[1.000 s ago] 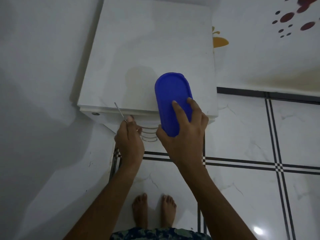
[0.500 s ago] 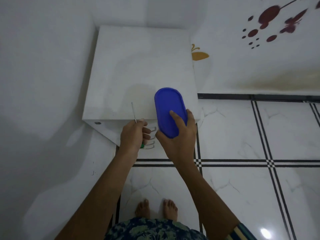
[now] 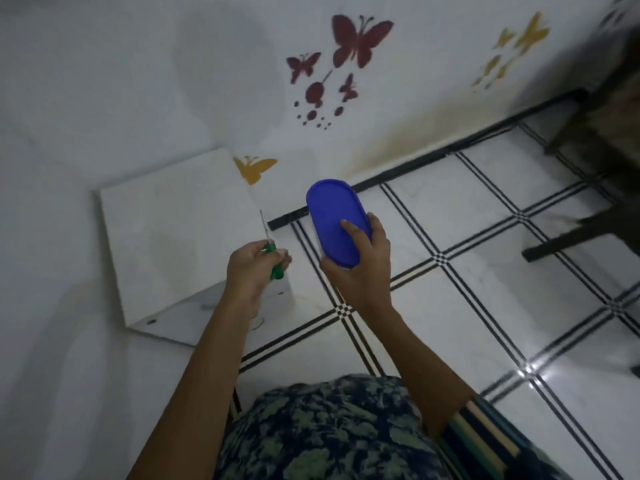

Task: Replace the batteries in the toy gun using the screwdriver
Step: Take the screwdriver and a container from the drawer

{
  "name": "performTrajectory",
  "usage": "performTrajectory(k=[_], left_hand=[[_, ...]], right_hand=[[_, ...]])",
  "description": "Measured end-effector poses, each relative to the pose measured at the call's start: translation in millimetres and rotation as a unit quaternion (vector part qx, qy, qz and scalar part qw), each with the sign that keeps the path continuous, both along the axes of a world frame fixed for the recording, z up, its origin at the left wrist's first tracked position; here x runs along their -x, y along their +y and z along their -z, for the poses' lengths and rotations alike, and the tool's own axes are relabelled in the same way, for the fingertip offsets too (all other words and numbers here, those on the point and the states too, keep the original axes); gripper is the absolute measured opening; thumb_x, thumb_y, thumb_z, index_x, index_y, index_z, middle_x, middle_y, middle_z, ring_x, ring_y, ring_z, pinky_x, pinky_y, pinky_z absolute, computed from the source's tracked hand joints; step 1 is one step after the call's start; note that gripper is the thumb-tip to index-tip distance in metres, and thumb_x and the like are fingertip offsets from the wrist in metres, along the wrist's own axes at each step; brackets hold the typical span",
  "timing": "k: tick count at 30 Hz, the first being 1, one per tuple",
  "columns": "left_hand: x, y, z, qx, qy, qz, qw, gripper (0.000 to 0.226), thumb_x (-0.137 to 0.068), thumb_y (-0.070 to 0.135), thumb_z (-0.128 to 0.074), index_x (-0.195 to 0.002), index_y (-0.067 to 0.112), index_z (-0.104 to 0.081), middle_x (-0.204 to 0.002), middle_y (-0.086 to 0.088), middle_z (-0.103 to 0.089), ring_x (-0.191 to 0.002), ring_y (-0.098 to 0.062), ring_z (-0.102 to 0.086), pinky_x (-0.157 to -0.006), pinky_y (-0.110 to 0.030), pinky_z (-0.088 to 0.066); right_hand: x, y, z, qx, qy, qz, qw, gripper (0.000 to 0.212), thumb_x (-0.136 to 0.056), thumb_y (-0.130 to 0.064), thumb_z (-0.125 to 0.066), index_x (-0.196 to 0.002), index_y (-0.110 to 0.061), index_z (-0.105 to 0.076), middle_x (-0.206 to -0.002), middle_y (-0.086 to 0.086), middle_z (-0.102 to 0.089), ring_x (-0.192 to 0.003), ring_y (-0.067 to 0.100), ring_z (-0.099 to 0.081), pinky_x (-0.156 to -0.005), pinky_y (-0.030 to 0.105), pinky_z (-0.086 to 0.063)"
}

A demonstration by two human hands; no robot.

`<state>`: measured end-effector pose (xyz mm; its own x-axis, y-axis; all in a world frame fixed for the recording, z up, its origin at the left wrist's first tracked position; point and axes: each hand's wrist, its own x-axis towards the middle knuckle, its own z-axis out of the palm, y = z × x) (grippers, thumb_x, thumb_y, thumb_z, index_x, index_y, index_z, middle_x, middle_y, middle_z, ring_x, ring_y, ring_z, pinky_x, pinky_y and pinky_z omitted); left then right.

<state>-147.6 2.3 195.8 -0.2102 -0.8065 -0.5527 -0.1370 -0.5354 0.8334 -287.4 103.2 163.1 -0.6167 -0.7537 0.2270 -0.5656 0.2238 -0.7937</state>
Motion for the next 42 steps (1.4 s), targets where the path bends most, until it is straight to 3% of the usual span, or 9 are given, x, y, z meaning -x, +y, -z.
performTrajectory(k=[6, 12, 16, 21, 25, 32, 36, 39, 42], left_hand=[[139.5, 55.0, -35.0, 0.031, -0.001, 0.119, 0.992, 0.032, -0.083, 0.001, -0.069, -0.113, -0.004, -0.062, -0.096, -0.017, -0.071, -0.084, -0.023, -0.071, -0.079, -0.028, -0.057], [322.4, 126.2, -52.4, 0.094, 0.006, 0.242, 0.966, 0.012, -0.076, 0.009, -0.076, -0.082, 0.016, -0.068, -0.090, -0.010, -0.071, -0.094, -0.030, -0.069, -0.093, -0.042, -0.053], [433.8, 182.3, -61.8, 0.101, 0.034, 0.299, 0.948, 0.013, -0.079, 0.007, -0.074, -0.083, 0.017, -0.065, -0.086, -0.008, -0.070, -0.088, -0.027, -0.069, -0.094, -0.043, -0.053], [566.0, 239.7, -56.4, 0.115, 0.029, 0.398, 0.910, 0.011, -0.078, 0.012, -0.076, -0.083, 0.017, -0.067, -0.084, -0.007, -0.072, -0.088, -0.026, -0.071, -0.093, -0.043, -0.053], [671.7, 273.0, -43.5, 0.131, 0.011, 0.466, 0.875, 0.013, -0.073, 0.012, -0.077, -0.073, 0.020, -0.068, -0.087, -0.010, -0.073, -0.091, -0.030, -0.070, -0.092, -0.043, -0.054], [873.9, 345.1, -24.6, 0.160, -0.024, 0.565, 0.809, 0.008, -0.074, 0.014, -0.079, -0.078, 0.015, -0.072, -0.079, -0.006, -0.069, -0.083, -0.027, -0.069, -0.082, -0.041, -0.058], [973.6, 396.7, -3.0, 0.201, -0.040, 0.591, 0.780, 0.026, -0.077, 0.018, -0.077, -0.100, 0.006, -0.072, -0.088, -0.003, -0.065, -0.080, -0.017, -0.060, -0.077, -0.030, -0.054], [1037.4, 423.7, 31.3, 0.217, -0.071, 0.593, 0.772, 0.024, -0.077, 0.022, -0.077, -0.094, 0.006, -0.074, -0.088, -0.007, -0.070, -0.081, -0.020, -0.063, -0.071, -0.026, -0.047], [1103.8, 445.2, 79.7, 0.256, -0.114, 0.584, 0.762, 0.022, -0.075, 0.027, -0.077, -0.083, 0.007, -0.073, -0.076, -0.009, -0.070, -0.078, -0.027, -0.067, -0.071, -0.030, -0.052]], right_hand=[[113.5, 85.7, -38.7, 0.037, 0.018, 0.125, 0.991, 0.067, -0.070, -0.024, -0.083, -0.131, -0.018, -0.056, -0.154, 0.012, -0.028, -0.134, 0.025, -0.032, -0.098, 0.023, -0.033], [249.0, 181.1, -57.0, 0.028, 0.019, 0.232, 0.972, 0.069, -0.072, -0.027, -0.082, -0.134, -0.020, -0.053, -0.157, 0.006, -0.022, -0.136, 0.023, -0.028, -0.100, 0.022, -0.032], [336.4, 236.2, -65.4, 0.039, 0.040, 0.283, 0.957, 0.069, -0.070, -0.027, -0.083, -0.132, -0.017, -0.054, -0.155, 0.010, -0.026, -0.135, 0.026, -0.031, -0.100, 0.027, -0.038], [442.3, 295.6, -59.5, 0.043, 0.035, 0.365, 0.929, 0.069, -0.069, -0.027, -0.084, -0.132, -0.017, -0.055, -0.154, 0.011, -0.028, -0.136, 0.027, -0.033, -0.097, 0.022, -0.032], [522.5, 331.6, -44.5, 0.034, 0.027, 0.423, 0.905, 0.069, -0.069, -0.031, -0.084, -0.131, -0.017, -0.057, -0.156, 0.013, -0.028, -0.138, 0.029, -0.031, -0.104, 0.030, -0.033], [683.6, 396.7, -29.8, 0.013, 0.001, 0.514, 0.858, 0.067, -0.069, -0.033, -0.082, -0.129, -0.017, -0.058, -0.152, 0.014, -0.032, -0.135, 0.032, -0.036, -0.103, 0.047, -0.044], [771.0, 438.1, -4.3, -0.014, -0.020, 0.545, 0.838, 0.069, -0.070, -0.034, -0.081, -0.131, -0.015, -0.056, -0.152, 0.016, -0.031, -0.133, 0.032, -0.036, -0.103, 0.043, -0.044], [835.0, 466.1, 28.4, -0.040, -0.032, 0.548, 0.835, 0.068, -0.072, -0.034, -0.081, -0.132, -0.015, -0.055, -0.153, 0.017, -0.029, -0.135, 0.034, -0.034, -0.103, 0.042, -0.042], [905.2, 491.6, 72.7, -0.058, -0.051, 0.540, 0.838, 0.068, -0.072, -0.032, -0.081, -0.133, -0.012, -0.055, -0.153, 0.021, -0.028, -0.134, 0.038, -0.034, -0.104, 0.045, -0.041]])
